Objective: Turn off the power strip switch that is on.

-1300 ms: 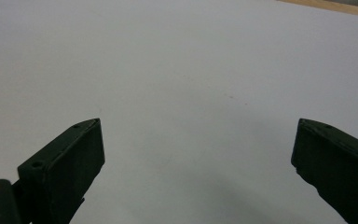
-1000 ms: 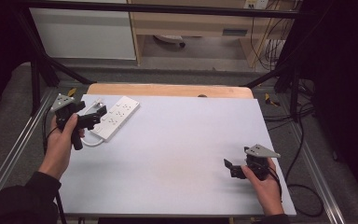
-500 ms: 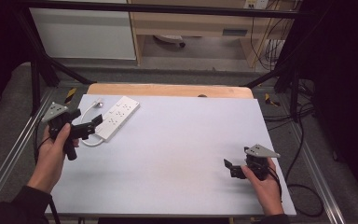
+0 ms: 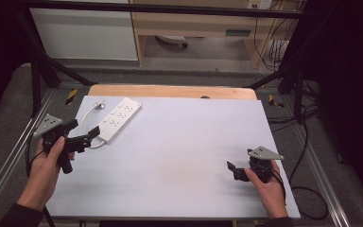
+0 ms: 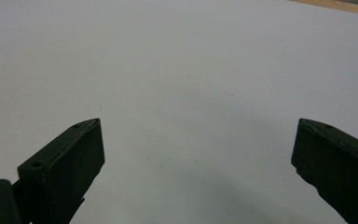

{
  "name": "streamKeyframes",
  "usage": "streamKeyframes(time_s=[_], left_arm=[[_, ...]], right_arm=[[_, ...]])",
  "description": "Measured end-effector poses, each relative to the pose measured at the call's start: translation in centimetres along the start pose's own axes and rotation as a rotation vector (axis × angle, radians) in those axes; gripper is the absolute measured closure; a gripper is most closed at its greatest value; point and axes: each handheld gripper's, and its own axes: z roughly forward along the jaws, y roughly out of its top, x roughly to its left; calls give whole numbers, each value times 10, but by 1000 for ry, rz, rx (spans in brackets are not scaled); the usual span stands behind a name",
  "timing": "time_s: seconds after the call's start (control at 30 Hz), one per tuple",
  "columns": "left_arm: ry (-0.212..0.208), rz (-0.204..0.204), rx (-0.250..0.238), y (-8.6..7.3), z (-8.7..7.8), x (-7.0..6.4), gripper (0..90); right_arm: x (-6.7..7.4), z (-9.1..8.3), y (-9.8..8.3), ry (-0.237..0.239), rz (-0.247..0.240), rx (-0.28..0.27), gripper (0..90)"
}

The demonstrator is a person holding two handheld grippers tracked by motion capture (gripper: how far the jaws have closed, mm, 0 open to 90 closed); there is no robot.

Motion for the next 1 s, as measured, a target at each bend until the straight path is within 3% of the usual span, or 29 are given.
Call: streamKeyframes(time_s=[0.27,1.0], left_arm=[[-25,-6,0,-12,-13,-6,62],[-55,-3,161,-60,-21,-13,65]], right_arm=[[0,0,0,-2,0,0,31],[0,1,0,-3,-4,8,31]])
